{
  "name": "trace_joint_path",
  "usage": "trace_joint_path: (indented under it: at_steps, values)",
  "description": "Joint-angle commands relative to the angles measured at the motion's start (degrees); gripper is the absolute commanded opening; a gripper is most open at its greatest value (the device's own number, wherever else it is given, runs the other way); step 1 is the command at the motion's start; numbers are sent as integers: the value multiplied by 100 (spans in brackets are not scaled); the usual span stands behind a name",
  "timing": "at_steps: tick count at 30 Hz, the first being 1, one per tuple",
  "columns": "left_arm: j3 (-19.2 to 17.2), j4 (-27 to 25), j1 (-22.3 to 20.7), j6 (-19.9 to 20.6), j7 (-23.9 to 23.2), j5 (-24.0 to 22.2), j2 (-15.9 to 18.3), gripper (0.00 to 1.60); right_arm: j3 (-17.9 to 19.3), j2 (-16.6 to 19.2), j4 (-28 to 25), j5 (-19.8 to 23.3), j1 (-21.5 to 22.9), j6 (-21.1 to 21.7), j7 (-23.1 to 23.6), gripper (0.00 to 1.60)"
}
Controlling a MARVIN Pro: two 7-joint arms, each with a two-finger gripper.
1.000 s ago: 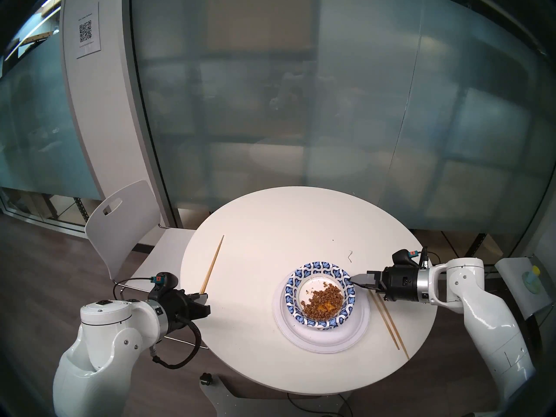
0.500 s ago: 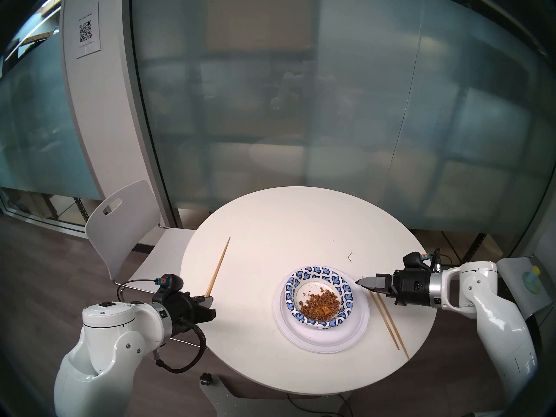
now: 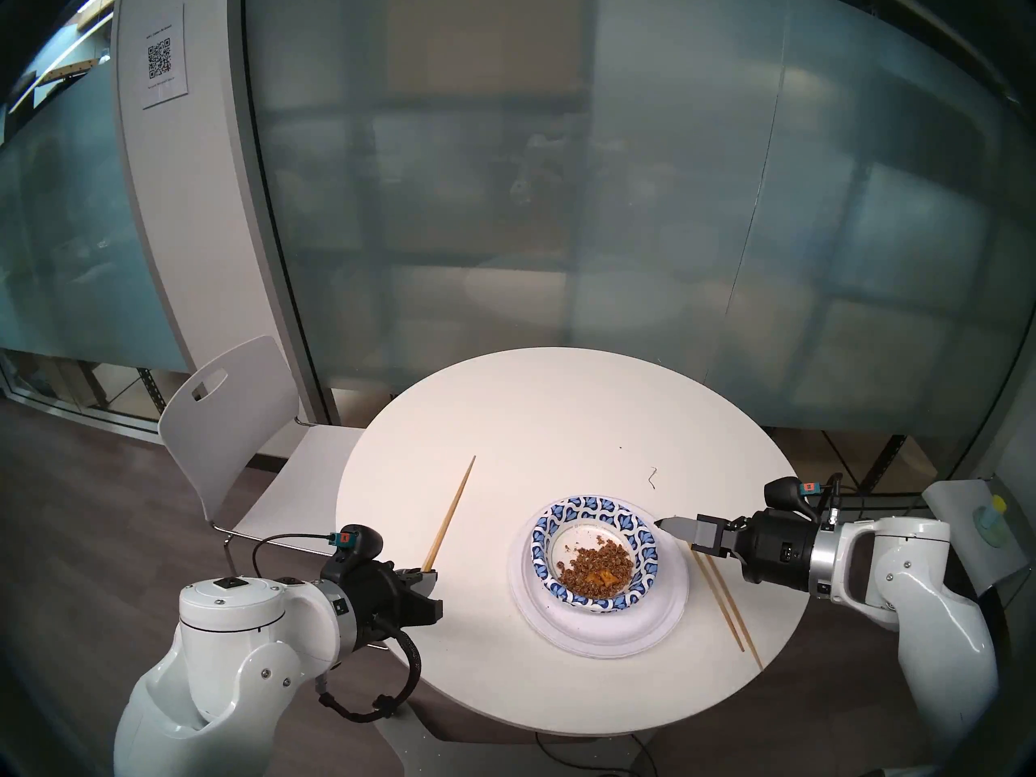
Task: Stack the plates into one stack
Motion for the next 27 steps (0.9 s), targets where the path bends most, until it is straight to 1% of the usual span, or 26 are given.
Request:
trace_joint_path:
  at_steps: [1, 2, 3, 4, 5, 7, 8, 10, 11, 13, 15, 16, 17, 18, 19, 21, 22, 27]
  values:
    - [248, -281, -200, -2, 4, 63, 0, 0, 209, -570, -471, -299, -677, -433, 102, 160]
    - [295, -296, -238, 5, 16, 80, -7, 0, 252, -653, -543, -333, -792, -521, 139, 160]
    - [295, -296, -238, 5, 16, 80, -7, 0, 252, -653, -543, -333, -792, -521, 139, 160]
    - [380, -335, -311, 13, 30, 110, -18, 0, 286, -773, -673, -438, -975, -656, 165, 160]
    - [380, -335, -311, 13, 30, 110, -18, 0, 286, -773, -673, -438, -975, -656, 165, 160]
    - [475, -356, -368, 20, 38, 149, -15, 0, 260, -913, -765, -546, -1124, -769, 196, 160]
    - [520, -374, -370, 28, 44, 160, -19, 0, 198, -971, -769, -588, -1087, -776, 212, 160]
    - [625, -374, -379, 43, 56, 191, -19, 0, 213, -1101, -882, -699, -1336, -955, 231, 160]
    - [675, -374, -381, 48, 62, 206, -19, 0, 176, -1158, -888, -750, -1329, -974, 247, 160]
    - [802, -374, -388, 61, 81, 246, -21, 0, 176, -1274, -970, -890, -1549, -1139, 258, 160]
    - [922, -374, -390, 72, 96, 277, -29, 0, 136, -1389, -971, -993, -1613, -1223, 285, 160]
    - [1000, -374, -397, 79, 103, 296, -34, 0, 161, -1439, -1025, -1048, -1796, -1329, 312, 160]
    - [1063, -374, -403, 84, 112, 312, -42, 0, 111, -1498, -983, -1115, -1701, -1332, 322, 160]
    - [1136, -374, -407, 94, 118, 328, -50, 0, 151, -1554, -1036, -1163, -1894, -1447, 341, 160]
    - [1206, -374, -415, 101, 129, 349, -55, 0, 136, -1614, -1029, -1226, -1895, -1490, 364, 160]
    - [1364, -374, -427, 125, 147, 376, -83, 0, 187, -1709, -1089, -1297, -2149, -1663, 408, 160]
    - [1446, -374, -445, 134, 168, 399, -101, 0, 170, -1781, -1078, -1365, -2133, -1713, 439, 160]
    - [1884, -374, -572, 165, 239, 530, -167, 0, 269, -2057, -1142, -1575, -2519, -2071, 564, 160]
